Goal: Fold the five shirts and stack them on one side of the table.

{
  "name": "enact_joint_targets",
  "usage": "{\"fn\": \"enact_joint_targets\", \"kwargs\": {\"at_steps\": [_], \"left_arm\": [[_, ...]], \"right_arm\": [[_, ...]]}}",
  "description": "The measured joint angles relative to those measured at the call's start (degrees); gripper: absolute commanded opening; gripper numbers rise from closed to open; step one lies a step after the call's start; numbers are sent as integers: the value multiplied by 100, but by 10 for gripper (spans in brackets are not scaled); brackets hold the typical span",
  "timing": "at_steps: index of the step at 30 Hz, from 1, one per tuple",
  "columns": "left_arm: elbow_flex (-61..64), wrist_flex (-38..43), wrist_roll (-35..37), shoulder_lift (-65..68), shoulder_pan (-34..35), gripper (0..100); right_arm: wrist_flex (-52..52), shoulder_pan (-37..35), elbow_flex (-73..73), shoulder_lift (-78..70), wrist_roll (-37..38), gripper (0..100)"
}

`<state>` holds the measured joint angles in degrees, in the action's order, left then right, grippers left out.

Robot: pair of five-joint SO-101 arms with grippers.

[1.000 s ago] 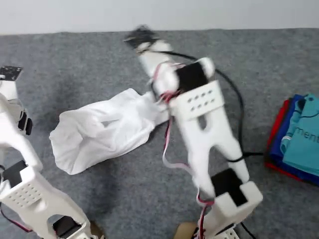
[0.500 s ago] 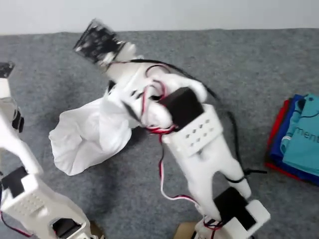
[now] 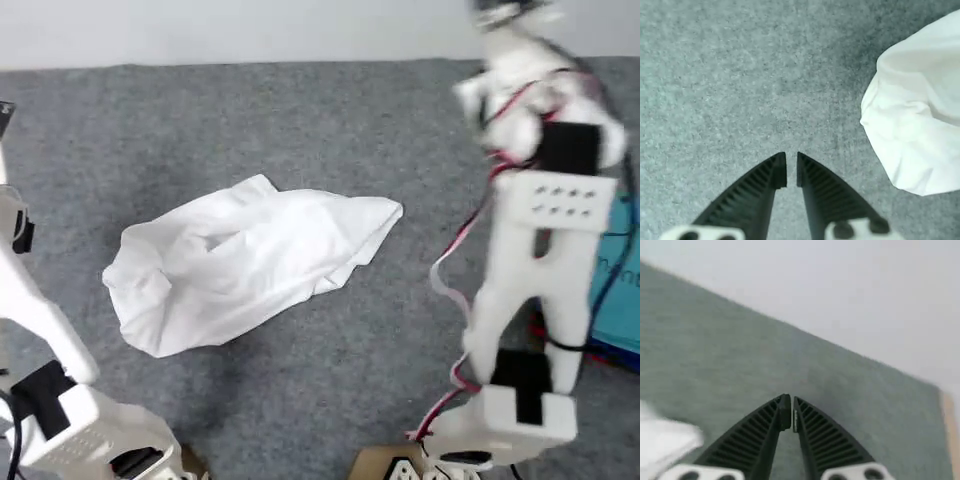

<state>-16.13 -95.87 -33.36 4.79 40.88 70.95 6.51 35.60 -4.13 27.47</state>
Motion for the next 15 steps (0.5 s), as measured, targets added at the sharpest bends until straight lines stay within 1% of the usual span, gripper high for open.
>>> {"fn": "enact_joint_targets", "kwargs": {"at_steps": [2, 6, 9, 15], "left_arm": [[0, -35, 0, 0, 0, 43], [0, -35, 0, 0, 0, 43], [0, -44, 26, 0, 18, 43], [0, -105, 501, 0, 290, 44]], "right_arm": [[-62, 220, 0, -176, 0, 9], [299, 70, 0, -237, -62, 12], [914, -422, 0, -255, -158, 21], [2391, -1705, 0, -782, -308, 136]]}}
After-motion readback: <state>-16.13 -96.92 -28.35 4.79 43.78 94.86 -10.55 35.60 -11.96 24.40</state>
